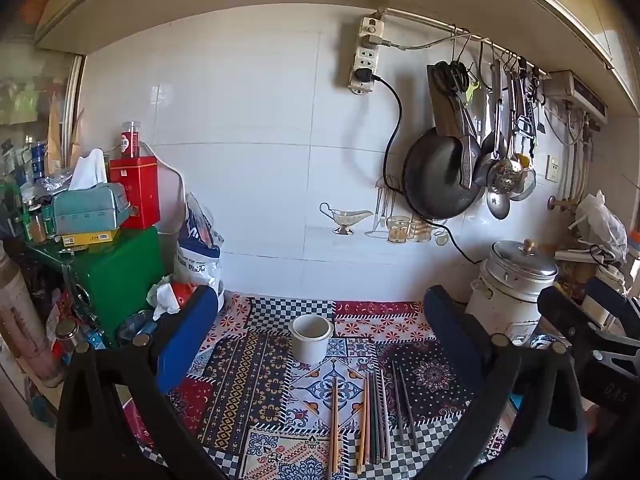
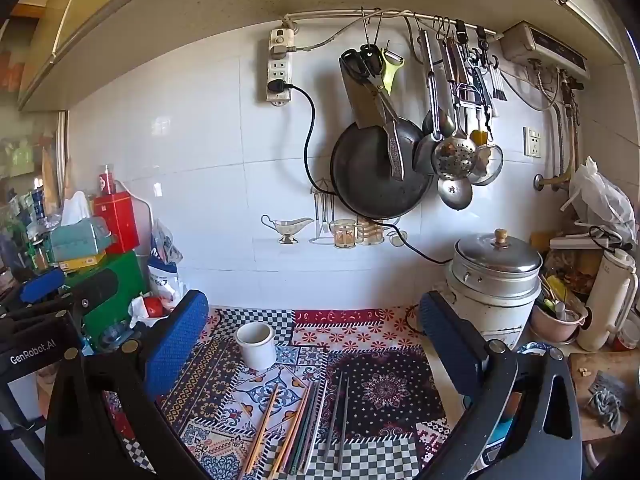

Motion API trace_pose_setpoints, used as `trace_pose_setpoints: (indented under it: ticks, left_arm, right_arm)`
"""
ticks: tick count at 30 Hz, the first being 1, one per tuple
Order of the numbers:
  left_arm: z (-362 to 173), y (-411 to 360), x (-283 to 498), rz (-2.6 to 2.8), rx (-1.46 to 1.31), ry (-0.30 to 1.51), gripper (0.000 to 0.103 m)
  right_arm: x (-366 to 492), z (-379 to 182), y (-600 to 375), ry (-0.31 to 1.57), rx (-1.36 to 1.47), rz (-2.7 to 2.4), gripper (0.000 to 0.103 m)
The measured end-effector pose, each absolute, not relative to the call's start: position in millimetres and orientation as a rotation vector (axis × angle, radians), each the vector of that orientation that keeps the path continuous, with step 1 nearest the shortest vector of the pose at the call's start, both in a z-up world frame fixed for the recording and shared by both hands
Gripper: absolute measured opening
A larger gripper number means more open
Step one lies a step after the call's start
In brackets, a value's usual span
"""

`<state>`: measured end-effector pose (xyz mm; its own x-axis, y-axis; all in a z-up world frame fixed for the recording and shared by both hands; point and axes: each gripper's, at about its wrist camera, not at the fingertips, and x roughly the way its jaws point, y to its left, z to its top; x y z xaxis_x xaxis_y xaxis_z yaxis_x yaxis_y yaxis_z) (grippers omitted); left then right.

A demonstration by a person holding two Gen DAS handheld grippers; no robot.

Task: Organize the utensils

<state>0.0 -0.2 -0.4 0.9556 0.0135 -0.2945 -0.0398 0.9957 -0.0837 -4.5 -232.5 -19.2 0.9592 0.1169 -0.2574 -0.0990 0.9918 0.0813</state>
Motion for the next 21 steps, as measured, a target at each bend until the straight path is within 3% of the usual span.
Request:
trace_pose_setpoints:
  ticks: [21]
  left_arm:
    - [-4, -8, 7, 0.011, -0.071, 0.303, 0.103]
  right_arm:
    - [-3, -18, -231, 0.263, 0.074, 0.115, 0.103]
